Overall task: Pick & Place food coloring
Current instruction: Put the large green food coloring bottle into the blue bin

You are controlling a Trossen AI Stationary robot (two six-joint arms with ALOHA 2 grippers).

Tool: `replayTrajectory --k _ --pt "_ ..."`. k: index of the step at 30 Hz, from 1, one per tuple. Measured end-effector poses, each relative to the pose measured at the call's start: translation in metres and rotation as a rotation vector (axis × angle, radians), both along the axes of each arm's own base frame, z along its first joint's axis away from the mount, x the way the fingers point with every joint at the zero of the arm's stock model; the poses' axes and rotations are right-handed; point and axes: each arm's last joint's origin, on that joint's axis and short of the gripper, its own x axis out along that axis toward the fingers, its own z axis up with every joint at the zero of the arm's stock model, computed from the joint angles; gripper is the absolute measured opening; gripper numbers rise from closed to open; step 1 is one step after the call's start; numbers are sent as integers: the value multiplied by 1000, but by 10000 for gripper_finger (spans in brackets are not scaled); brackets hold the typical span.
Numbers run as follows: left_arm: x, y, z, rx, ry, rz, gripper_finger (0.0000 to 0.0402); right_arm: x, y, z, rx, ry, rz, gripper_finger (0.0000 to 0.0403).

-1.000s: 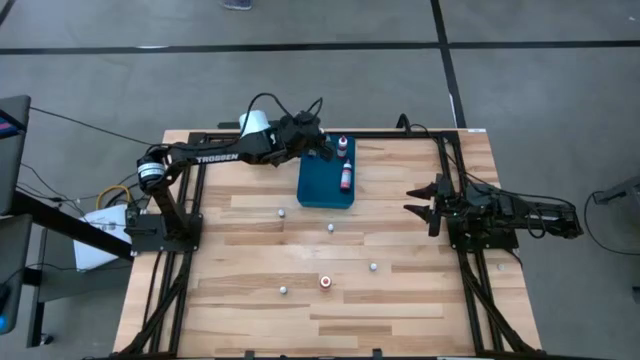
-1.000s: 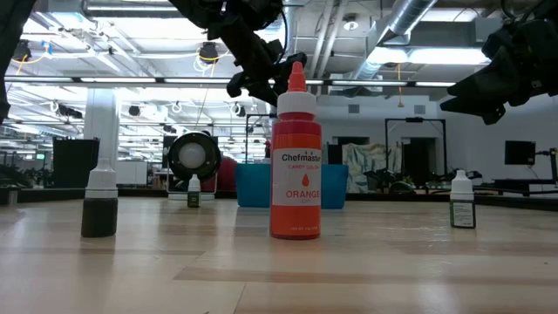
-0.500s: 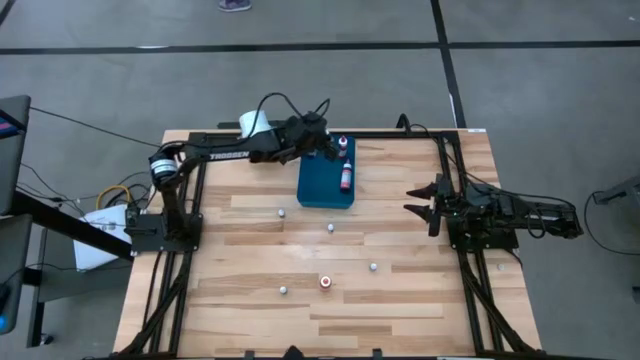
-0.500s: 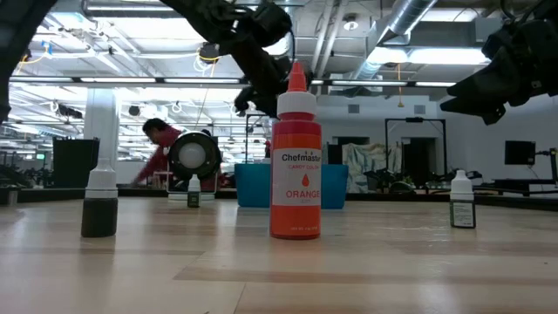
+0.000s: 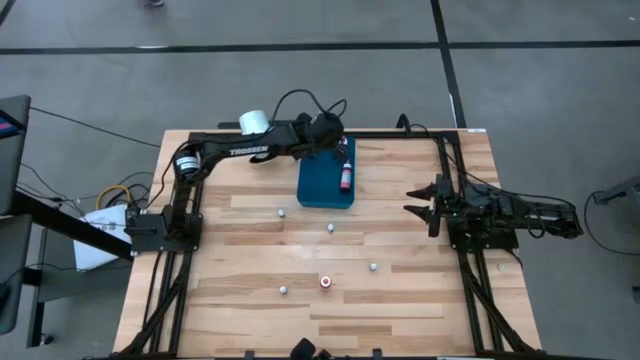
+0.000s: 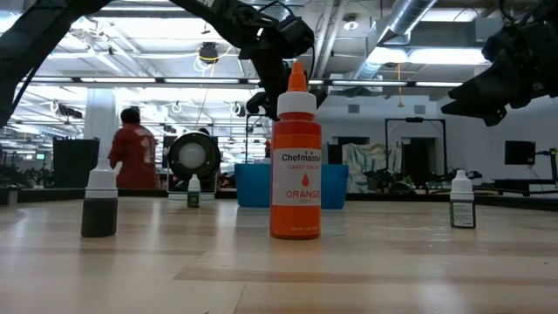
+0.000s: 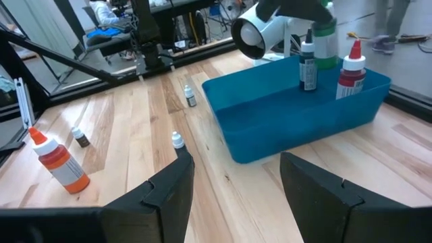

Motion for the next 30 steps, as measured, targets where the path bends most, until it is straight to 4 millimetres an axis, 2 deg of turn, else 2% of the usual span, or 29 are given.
replayTrajectory --k 13,16,21,30 --pt "-4 7 -5 -17 9 41 108 0 0 -1 1 11 0 207" --pt "1 9 -15 -26 15 39 108 0 0 -1 1 14 0 207" --pt "11 9 -44 -61 43 49 108 0 0 -1 1 14 -1 207" --pt "17 17 -58 -47 13 65 108 -1 0 -3 2 30 0 207"
